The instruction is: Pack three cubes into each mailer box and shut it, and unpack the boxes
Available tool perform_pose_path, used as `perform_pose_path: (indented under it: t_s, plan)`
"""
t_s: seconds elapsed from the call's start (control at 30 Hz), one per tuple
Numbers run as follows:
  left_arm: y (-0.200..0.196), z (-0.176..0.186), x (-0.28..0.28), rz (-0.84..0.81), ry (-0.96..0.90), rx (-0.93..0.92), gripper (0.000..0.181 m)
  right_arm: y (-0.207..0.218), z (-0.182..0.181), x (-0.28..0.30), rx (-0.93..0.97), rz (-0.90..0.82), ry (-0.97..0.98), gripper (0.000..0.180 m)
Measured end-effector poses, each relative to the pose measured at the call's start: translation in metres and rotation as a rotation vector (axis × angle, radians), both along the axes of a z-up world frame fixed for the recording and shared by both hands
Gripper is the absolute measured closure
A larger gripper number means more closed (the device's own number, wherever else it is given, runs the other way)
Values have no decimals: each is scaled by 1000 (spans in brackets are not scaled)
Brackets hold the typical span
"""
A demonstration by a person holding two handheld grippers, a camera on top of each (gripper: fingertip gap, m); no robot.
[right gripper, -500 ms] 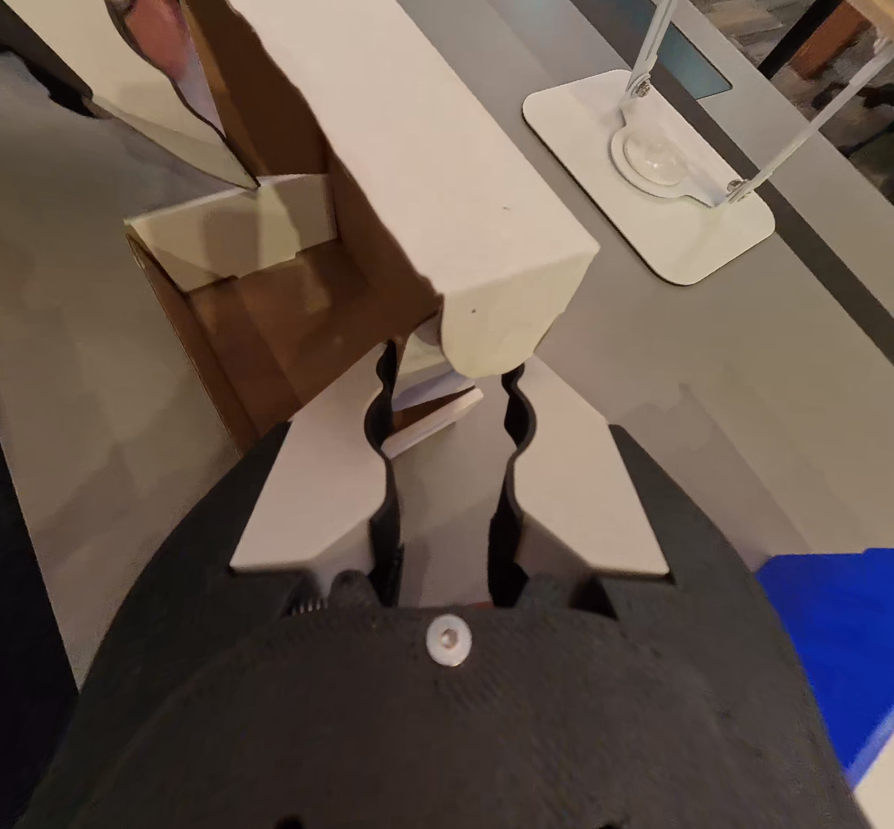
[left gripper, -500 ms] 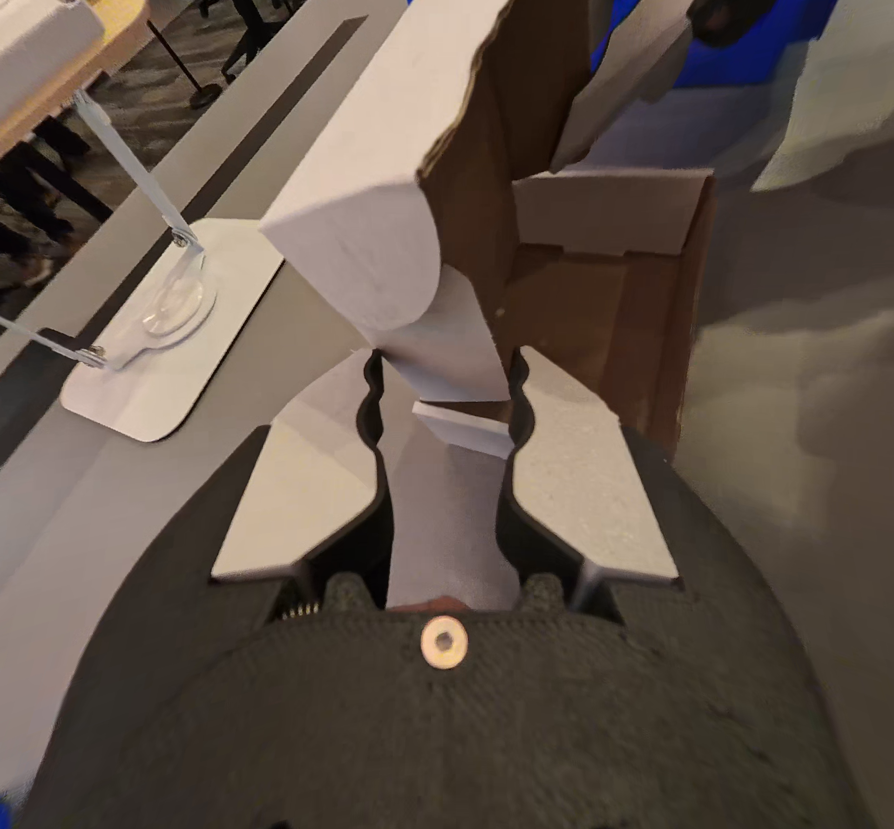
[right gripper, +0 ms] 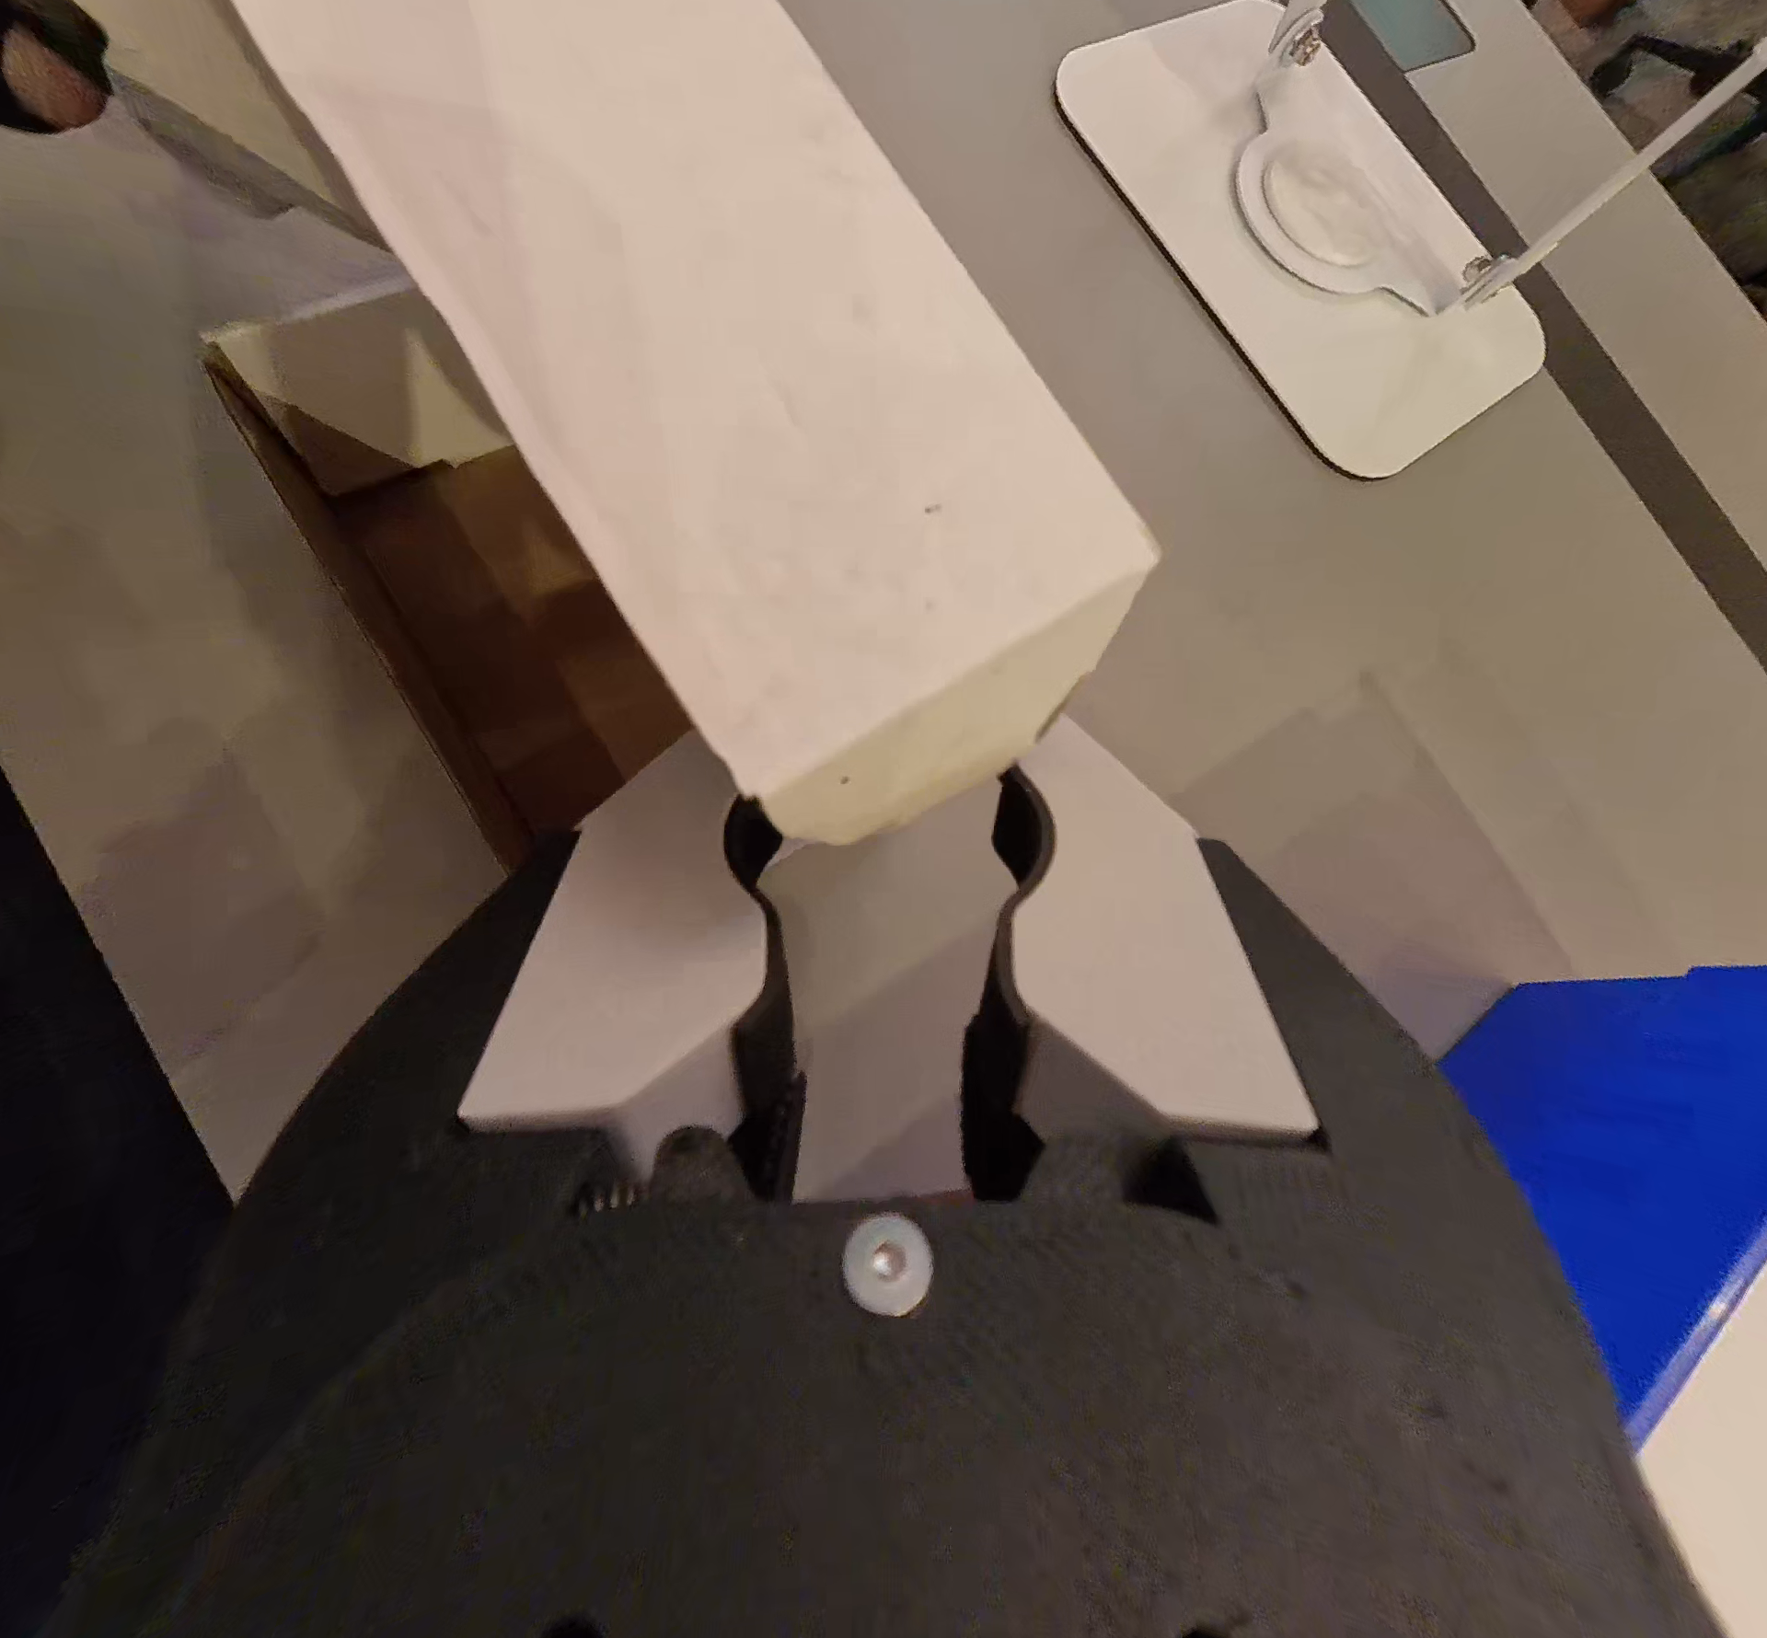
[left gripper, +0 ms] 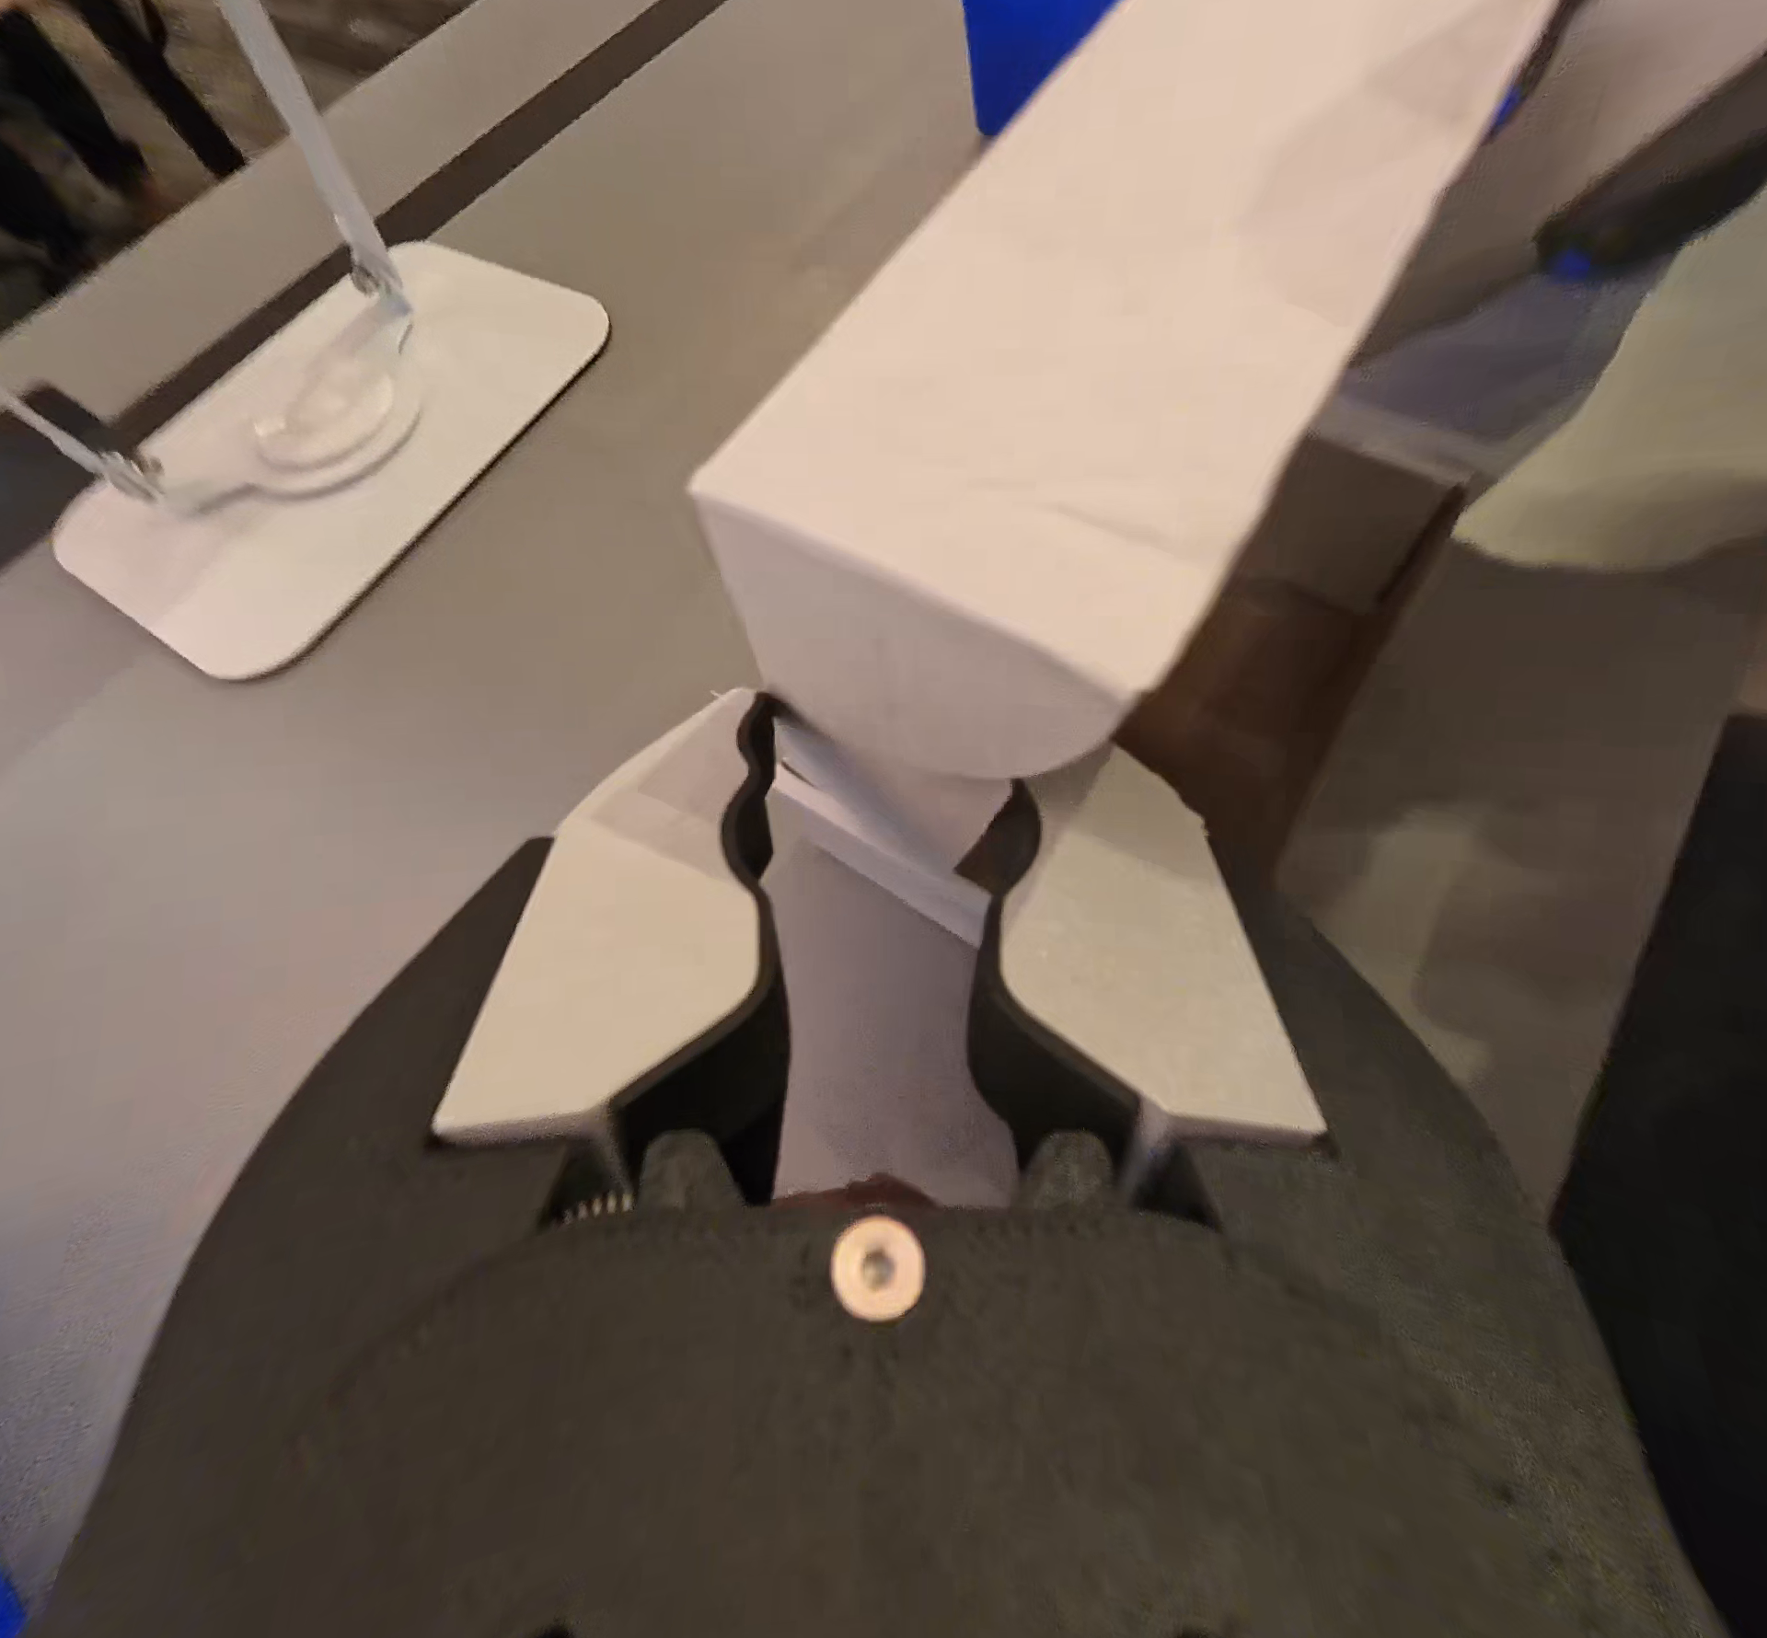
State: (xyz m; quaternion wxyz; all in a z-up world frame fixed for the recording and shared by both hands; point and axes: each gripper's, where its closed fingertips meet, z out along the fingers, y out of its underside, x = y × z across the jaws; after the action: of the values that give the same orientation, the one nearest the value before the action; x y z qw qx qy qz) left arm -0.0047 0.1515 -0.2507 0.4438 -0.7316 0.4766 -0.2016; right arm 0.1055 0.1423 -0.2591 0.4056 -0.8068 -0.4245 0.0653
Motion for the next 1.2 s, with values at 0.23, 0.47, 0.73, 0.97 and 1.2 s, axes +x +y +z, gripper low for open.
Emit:
perform_pose_path:
  t_s: [0.23,0.47,0.73,0.97,1.2]
  plan:
    - [-8,-8,1,45,10,-11,130,-1,-3,-1,9,-8,-37,139]
    - [-21,-13,0,8,32,-32,120,-9,-13,-2,-25,9,-86,145]
    - [-43,-23,-3,-32,59,-80,101,-18,-19,-3,-93,26,-74,152]
    - [-55,-4,-17,-67,7,-74,130,-29,-6,-1,-126,39,-5,151]
    - [-68,-5,-8,-91,21,-86,149,-44,-9,-6,-182,55,-16,162]
